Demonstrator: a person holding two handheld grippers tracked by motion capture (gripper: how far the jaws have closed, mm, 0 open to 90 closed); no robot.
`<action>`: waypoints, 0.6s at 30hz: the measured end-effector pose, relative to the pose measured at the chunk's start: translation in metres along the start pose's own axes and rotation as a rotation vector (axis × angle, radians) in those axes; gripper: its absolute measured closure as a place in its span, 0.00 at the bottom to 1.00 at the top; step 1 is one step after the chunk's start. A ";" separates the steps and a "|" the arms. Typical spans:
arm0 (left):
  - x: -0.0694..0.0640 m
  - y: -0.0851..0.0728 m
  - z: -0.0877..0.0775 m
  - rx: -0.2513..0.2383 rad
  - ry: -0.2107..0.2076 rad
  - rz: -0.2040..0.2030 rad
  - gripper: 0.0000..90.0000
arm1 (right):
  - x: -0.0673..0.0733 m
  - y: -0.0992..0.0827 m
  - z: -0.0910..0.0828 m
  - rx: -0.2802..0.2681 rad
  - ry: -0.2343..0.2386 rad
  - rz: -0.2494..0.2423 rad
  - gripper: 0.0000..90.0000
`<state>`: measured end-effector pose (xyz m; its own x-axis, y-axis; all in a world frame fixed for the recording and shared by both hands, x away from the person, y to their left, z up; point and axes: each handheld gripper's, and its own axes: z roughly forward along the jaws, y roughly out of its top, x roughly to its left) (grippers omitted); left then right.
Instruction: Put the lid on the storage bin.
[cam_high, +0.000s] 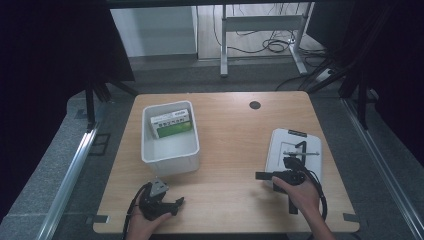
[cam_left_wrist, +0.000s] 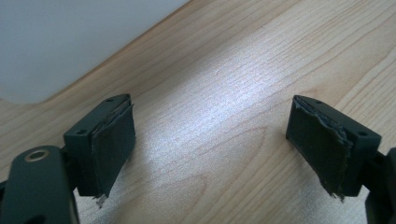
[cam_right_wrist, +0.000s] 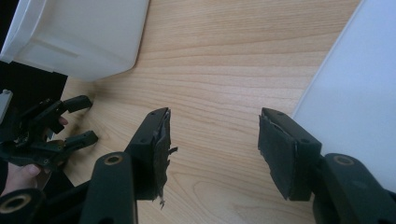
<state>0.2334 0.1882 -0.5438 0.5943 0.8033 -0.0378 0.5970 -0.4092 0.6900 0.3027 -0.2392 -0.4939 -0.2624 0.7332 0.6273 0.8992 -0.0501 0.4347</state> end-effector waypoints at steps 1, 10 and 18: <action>0.000 0.000 0.000 0.000 0.000 0.000 0.17 | 0.000 0.000 0.000 0.001 0.000 -0.001 0.49; 0.000 0.000 0.000 0.000 0.000 0.000 0.17 | 0.001 0.000 0.000 0.003 0.004 0.008 0.49; 0.000 0.000 0.000 -0.001 -0.001 0.000 0.17 | 0.010 0.008 -0.006 -0.017 0.022 -0.003 0.49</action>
<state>0.2331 0.1883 -0.5439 0.5947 0.8030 -0.0382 0.5962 -0.4087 0.6910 0.3049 -0.2367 -0.4805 -0.2726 0.7181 0.6403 0.8923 -0.0602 0.4475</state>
